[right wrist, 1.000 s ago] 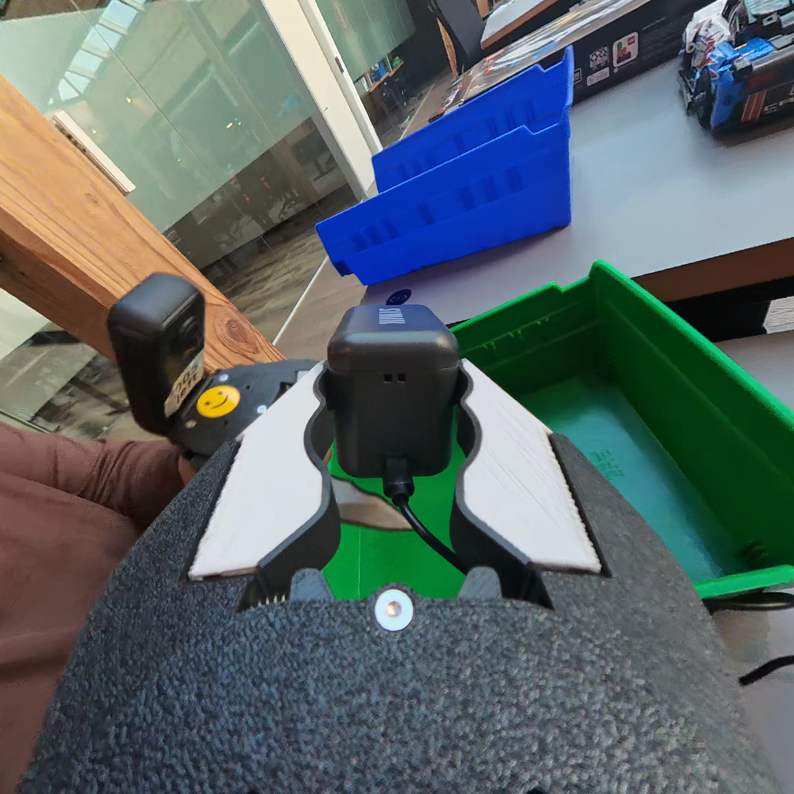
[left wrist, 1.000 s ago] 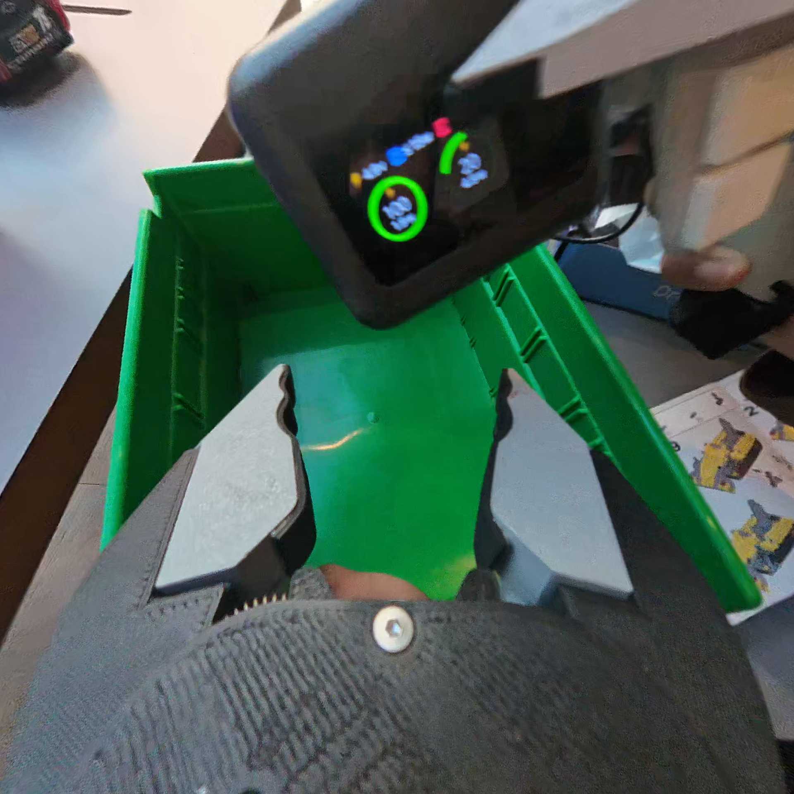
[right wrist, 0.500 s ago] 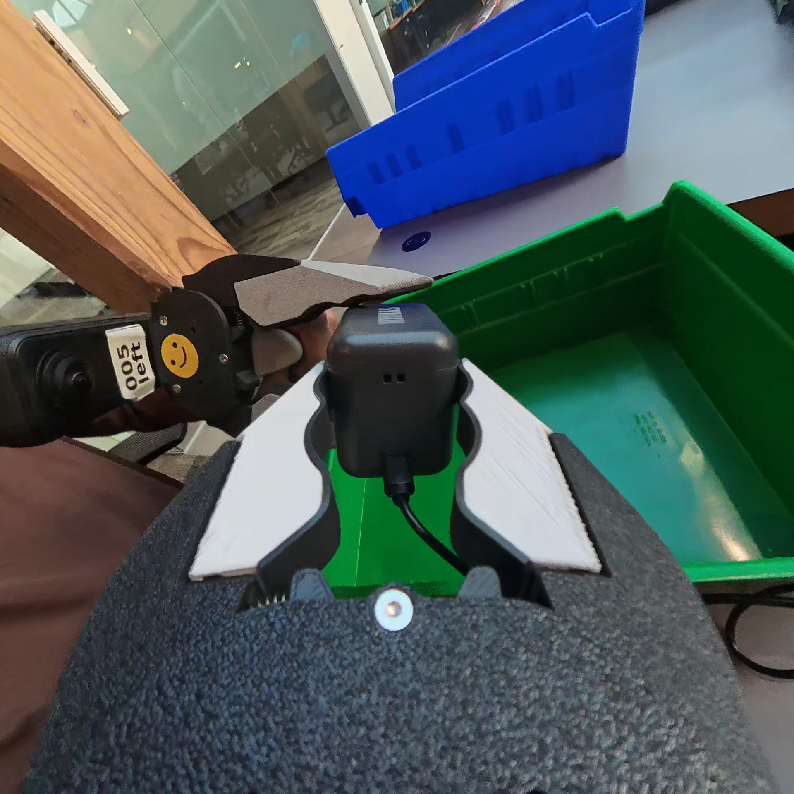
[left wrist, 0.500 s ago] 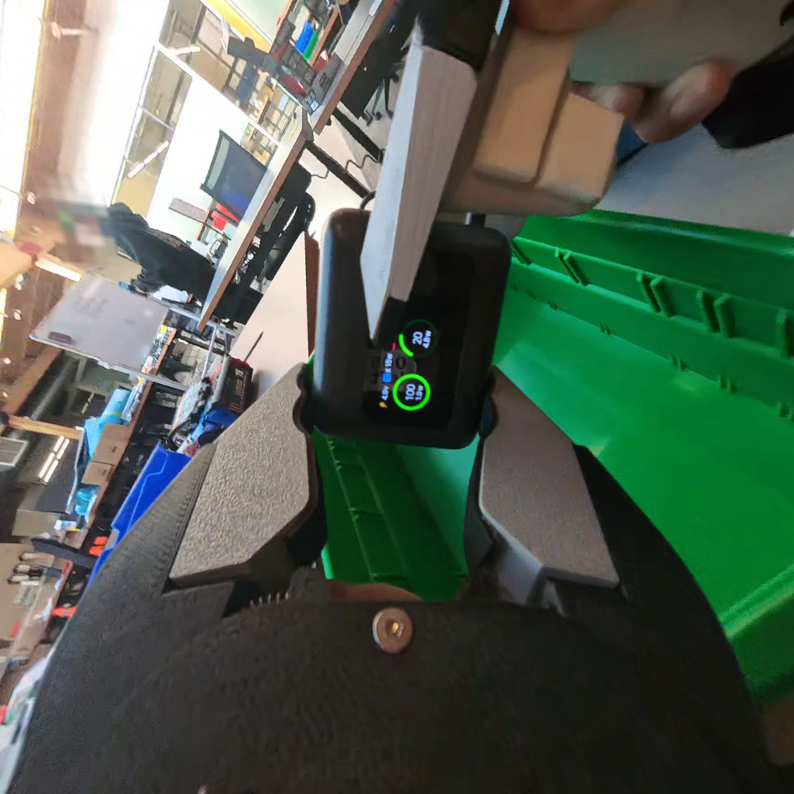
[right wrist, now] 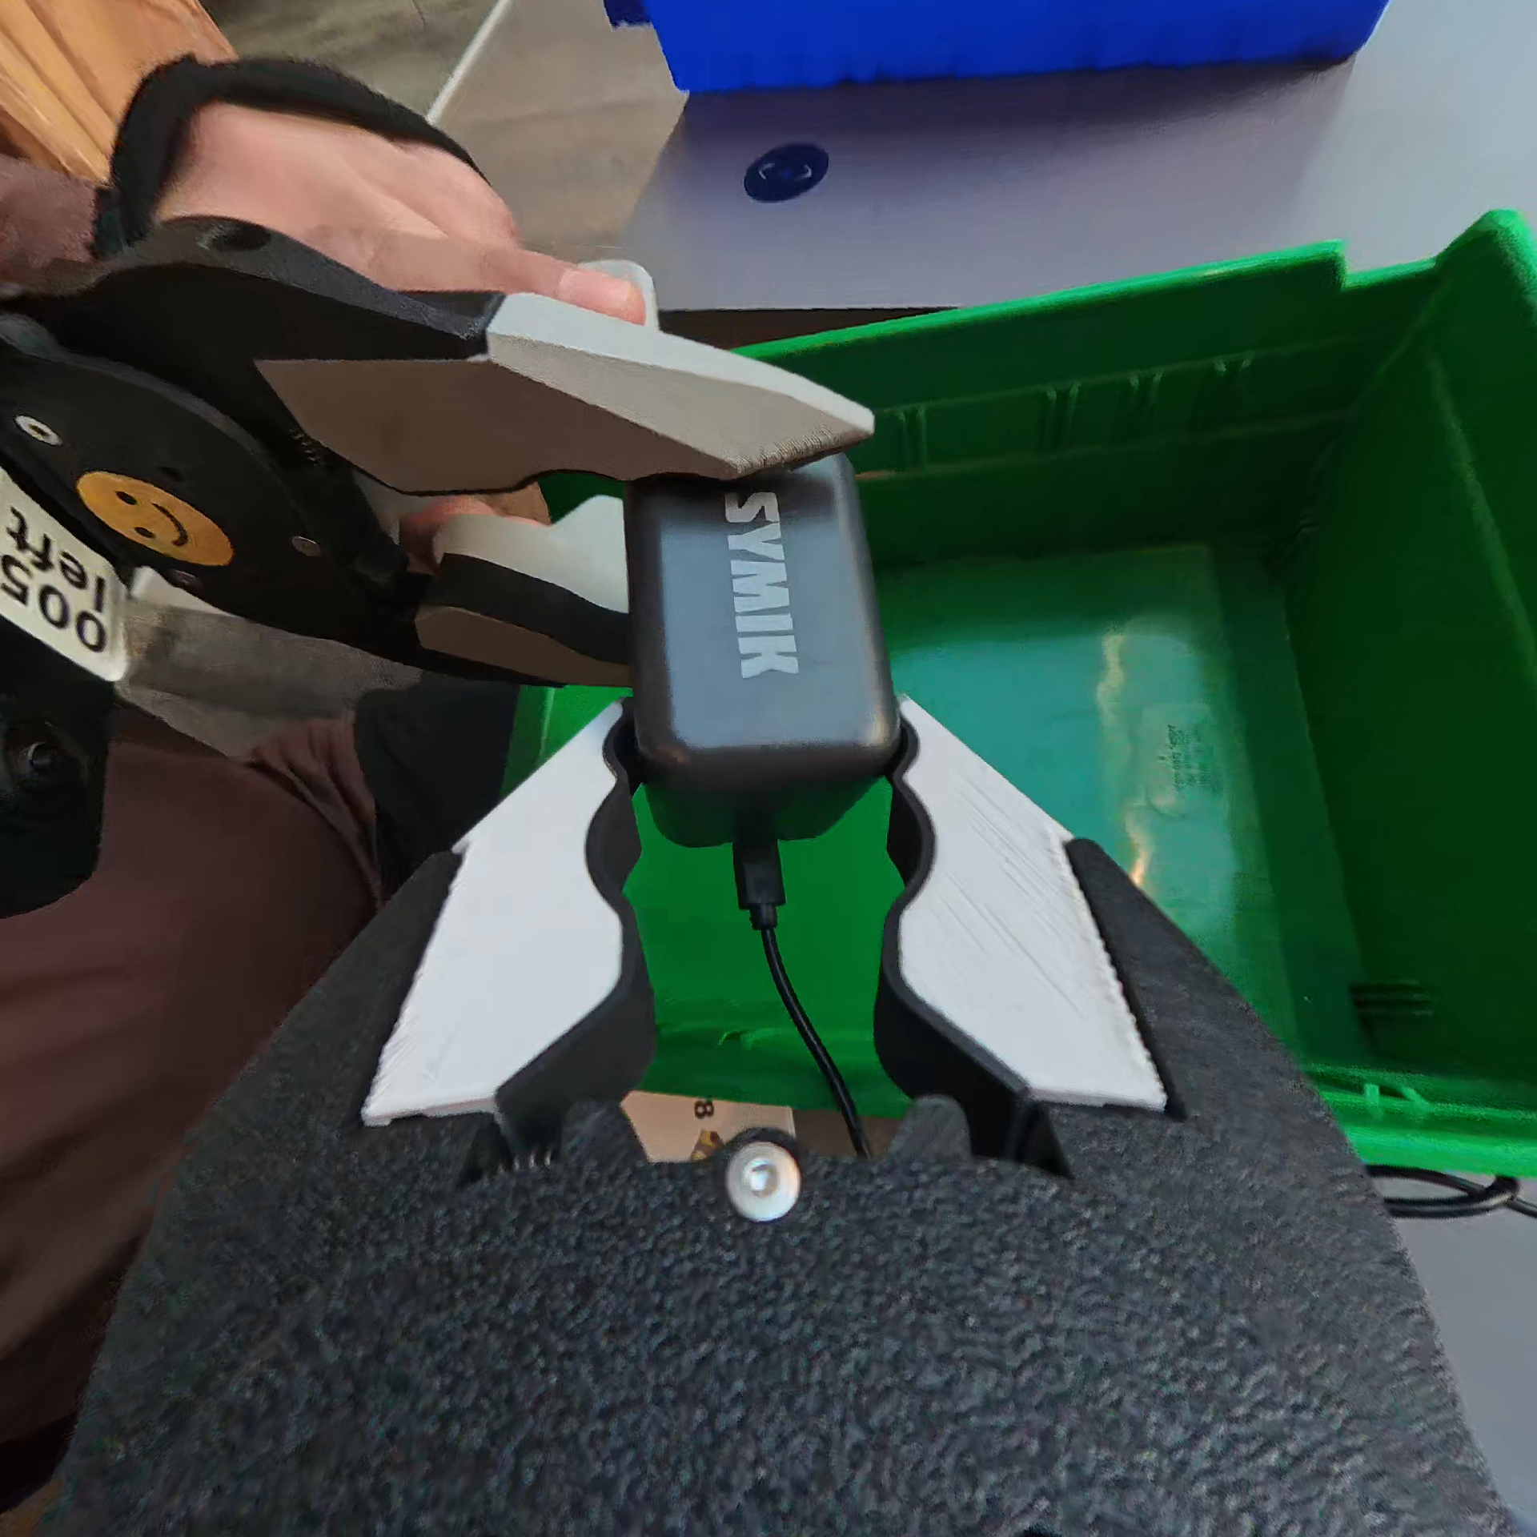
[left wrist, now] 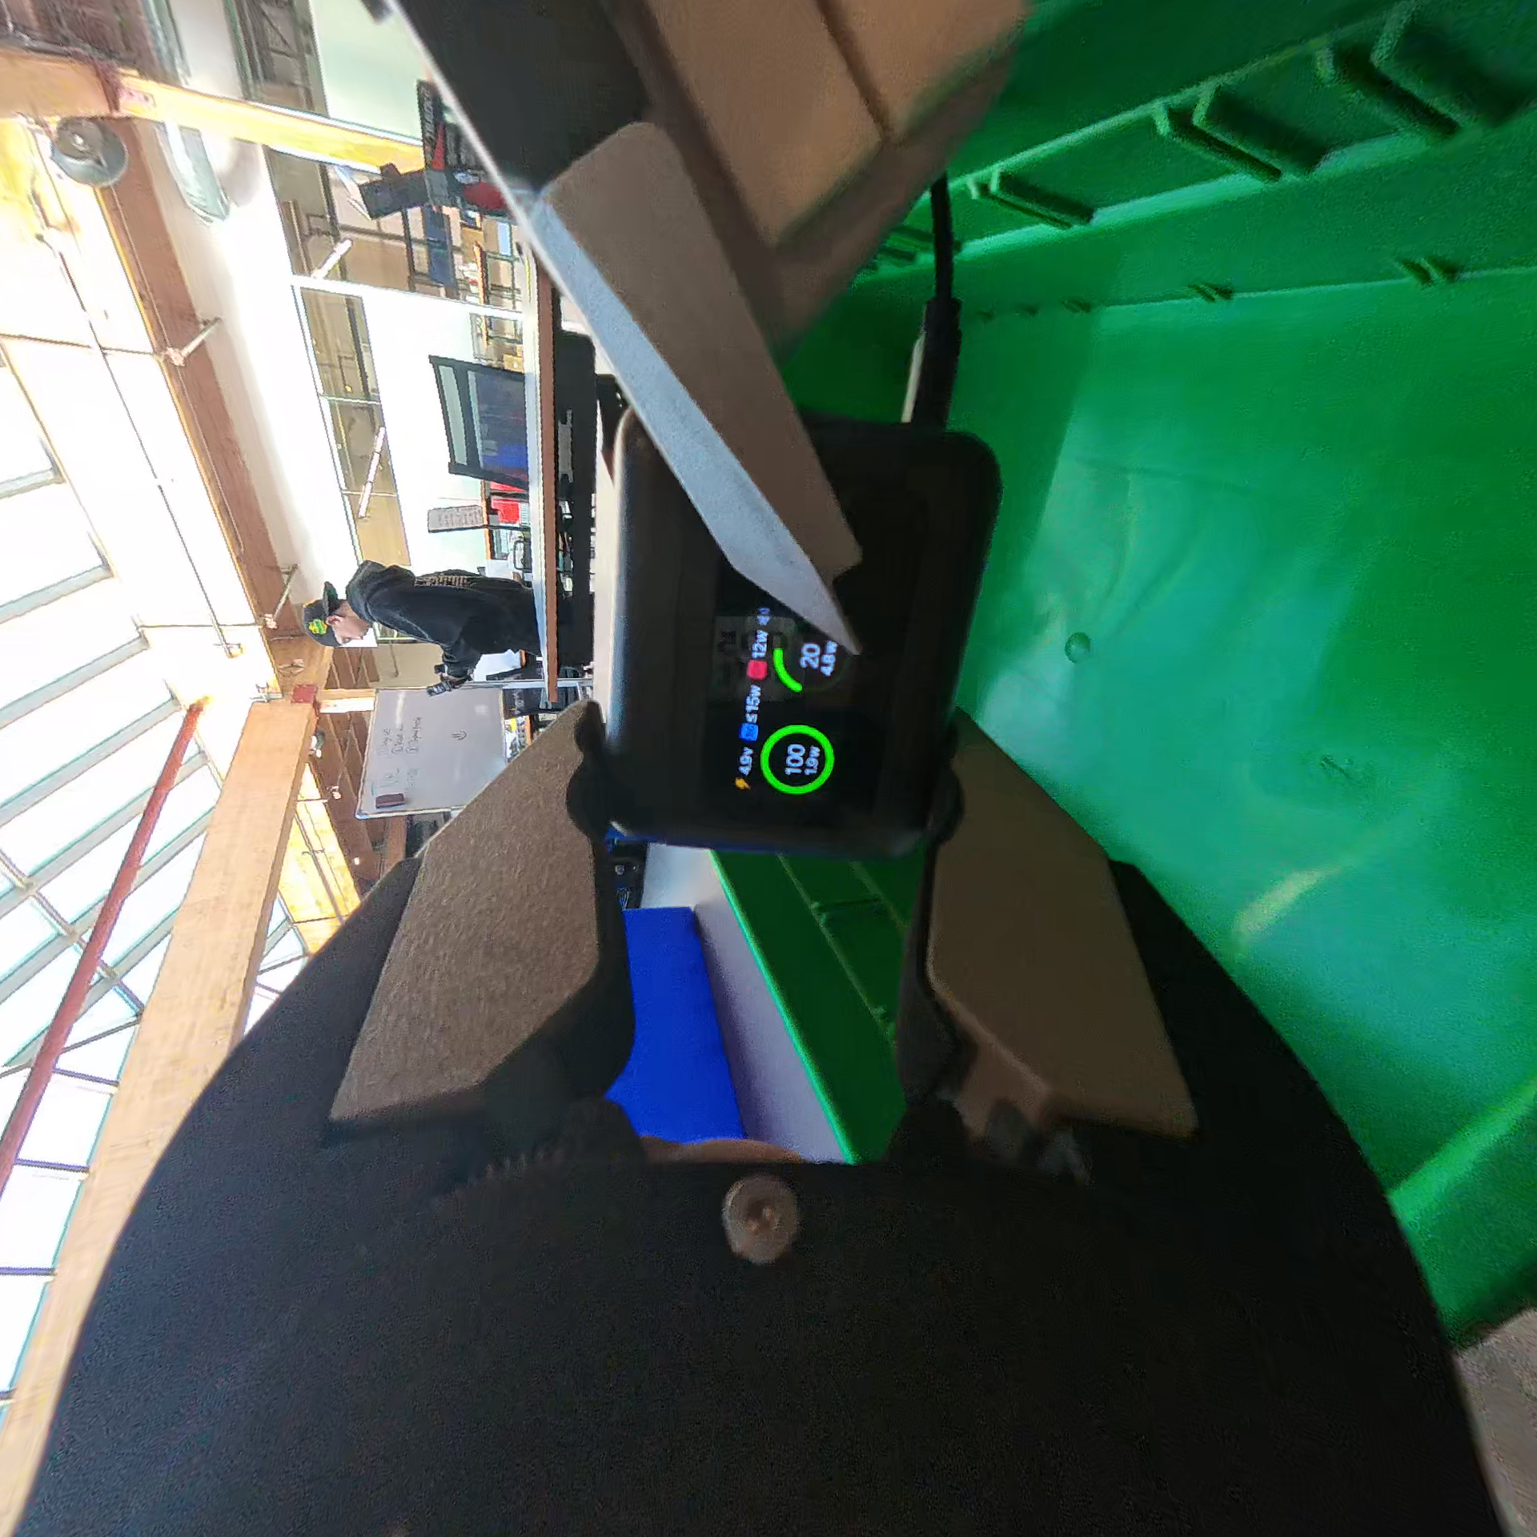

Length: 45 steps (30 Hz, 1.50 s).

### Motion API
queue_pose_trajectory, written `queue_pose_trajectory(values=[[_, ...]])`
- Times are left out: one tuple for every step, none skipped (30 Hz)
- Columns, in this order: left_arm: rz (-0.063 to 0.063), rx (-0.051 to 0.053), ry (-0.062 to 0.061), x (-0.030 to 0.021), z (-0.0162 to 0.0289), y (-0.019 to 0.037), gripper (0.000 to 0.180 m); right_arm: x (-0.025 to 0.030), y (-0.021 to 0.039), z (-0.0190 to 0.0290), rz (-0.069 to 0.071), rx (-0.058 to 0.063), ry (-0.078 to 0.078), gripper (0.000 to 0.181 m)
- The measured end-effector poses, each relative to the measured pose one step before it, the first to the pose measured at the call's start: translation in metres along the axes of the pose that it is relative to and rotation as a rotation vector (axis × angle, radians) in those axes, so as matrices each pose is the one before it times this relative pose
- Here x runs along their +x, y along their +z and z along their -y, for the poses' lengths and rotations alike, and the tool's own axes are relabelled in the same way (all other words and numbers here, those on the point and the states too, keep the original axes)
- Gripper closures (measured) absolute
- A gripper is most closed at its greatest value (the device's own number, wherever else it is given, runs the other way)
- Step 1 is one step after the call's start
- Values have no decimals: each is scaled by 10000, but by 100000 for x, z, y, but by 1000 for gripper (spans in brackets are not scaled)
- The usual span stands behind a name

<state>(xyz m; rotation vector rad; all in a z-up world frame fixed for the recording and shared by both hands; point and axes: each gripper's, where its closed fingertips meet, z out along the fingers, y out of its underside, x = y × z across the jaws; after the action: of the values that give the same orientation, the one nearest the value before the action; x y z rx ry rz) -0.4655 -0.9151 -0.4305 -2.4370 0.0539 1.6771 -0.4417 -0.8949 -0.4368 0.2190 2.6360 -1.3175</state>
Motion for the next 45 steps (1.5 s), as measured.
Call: queue_pose_trajectory(values=[[-40, -58, 91, 233, -133, -18, 102, 71, 193, -132, -123, -237, -183, 124], [8, -29, 61, 193, -90, -6, 103, 77, 163, -28, -94, -192, -136, 123], [-18, -33, 37, 235, -107, 17, 102, 78, 131, 45, -50, -167, -65, 123], [-22, -40, 40, 246, -122, 48, 102, 66, 118, 140, -12, -125, -50, 123], [-22, -58, 67, 268, -149, 41, 102, 18, 128, 75, 28, -155, -76, 124], [10, -39, 54, 184, -101, 17, 102, -1, 196, -112, 65, -274, -75, 123], [-30, -23, 42, 191, -70, -16, 102, -43, 211, -162, 118, -278, -14, 124], [-53, -9, -4, 214, -34, -31, 102, -45, 156, -140, 147, -255, 20, 124], [-22, 11, -40, 127, -11, -33, 103, -30, 105, -50, 94, -170, -34, 124], [-9, -16, -28, 64, -59, -46, 103, -47, 66, -9, 49, -121, -56, 124], [-10, 18, -42, 14, -24, -60, 103, -43, -3, 57, 21, -80, -41, 124], [84, 82, 2, -112, 26, -93, 103, -38, -65, 108, -22, -22, -69, 124], [137, 118, 85, -182, 50, -103, 103, -49, -93, 145, -47, 22, -111, 124], [179, 65, 192, -226, -30, -100, 103, -61, -91, 148, -36, 44, -113, 124], [287, 43, 368, -308, -47, -98, 103, -84, -96, 169, 2, 65, -98, 124], [369, 106, 531, -320, 47, -123, 104, -119, -110, 175, 54, 75, -68, 124], [367, 138, 538, -284, 73, -113, 103, -88, -82, 172, 26, 71, -64, 124], [246, 92, 392, -211, -19, -57, 103, -16, 3, 105, -68, 40, -97, 124], [45, 65, 167, -76, -61, -36, 103, -14, 52, 57, -106, 10, -97, 124], [5, 93, 18, -72, 5, -61, 103, 0, 32, 156, -120, 69, -72, 124], [27, 55, 8, -126, -17, -54, 103, 29, 18, 195, -131, 96, -81, 124], [80, 21, 80, -182, 2, -49, 103, 69, -9, 194, -108, 92, -70, 123], [145, 70, 150, -206, 88, -45, 103, 7, -19, 144, -20, 58, -39, 122], [150, 15, 182, -174, 24, -41, 103, -58, -11, 59, 52, 2, -40, 121], [108, 5, 225, -103, 9, -3, 103, -53, -8, -48, 58, -74, -64, 121], [47, 46, 227, -36, 36, -19, 103, -67, 13, -85, 46, -105, -113, 122], [17, 107, 187, 11, 81, -35, 103, -133, 43, -123, 74, -139, -134, 123], [7, 150, 148, 35, 127, -67, 103, -168, 11, -144, 46, -173, -197, 124], [15, 123, 45, 33, 135, -68, 103, -65, -24, -38, -98, -101, -314, 124], [34, -14, -165, -52, -26, -22, 103, 40, -122, 220, -220, 92, -245, 125], [35, -60, -399, -123, -145, 10, 103, 73, -202, 365, -234, 228, -111, 126], [2, -68, -481, -145, -208, 13, 104, 133, -273, 480, -266, 361, -56, 126], [-23, -62, -654, -173, -226, 43, 104, 89, -294, 433, -266, 370, -133, 126], [-130, -97, -933, -117, -319, 46, 101, 65, -202, 156, -248, 189, -100, 126], [-298, -212, -1026, 15, -513, 51, 99, 113, -106, -80, -275, 40, -67, 126], [-401, -181, -983, 137, -485, 2, 96, 81, -43, -102, -272, 37, -103, 126], [-495, -54, -921, 336, -334, -4, 99, -19, -49, -52, -167, 61, -62, 126], [-431, -63, -876, 358, -344, 60, 104, 34, -98, 44, -193, 80, -51, 126], [-394, -159, -795, 303, -447, 44, 108, 113, -140, 88, -283, 49, -153, 126], [-471, -291, -846, 241, -549, -23, 109, 118, -224, 126, -339, 34, -266, 125], [-681, -176, -1007, 271, -299, -210, 106, 68, -245, 55, -314, -20, -299, 126], [-980, 175, -1197, 485, 170, -459, 101, 35, -223, -91, -276, -76, -270, 126], [-1079, 385, -1216, 497, 466, -642, 97, 96, -189, -202, -305, -103, -226, 126], [-820, 422, -1209, 128, 607, -660, 96, 98, -146, -193, -296, -65, -183, 126], [-816, 341, -1146, 143, 602, -569, 96, 1, -89, -224, -158, -71, -95, 127]])
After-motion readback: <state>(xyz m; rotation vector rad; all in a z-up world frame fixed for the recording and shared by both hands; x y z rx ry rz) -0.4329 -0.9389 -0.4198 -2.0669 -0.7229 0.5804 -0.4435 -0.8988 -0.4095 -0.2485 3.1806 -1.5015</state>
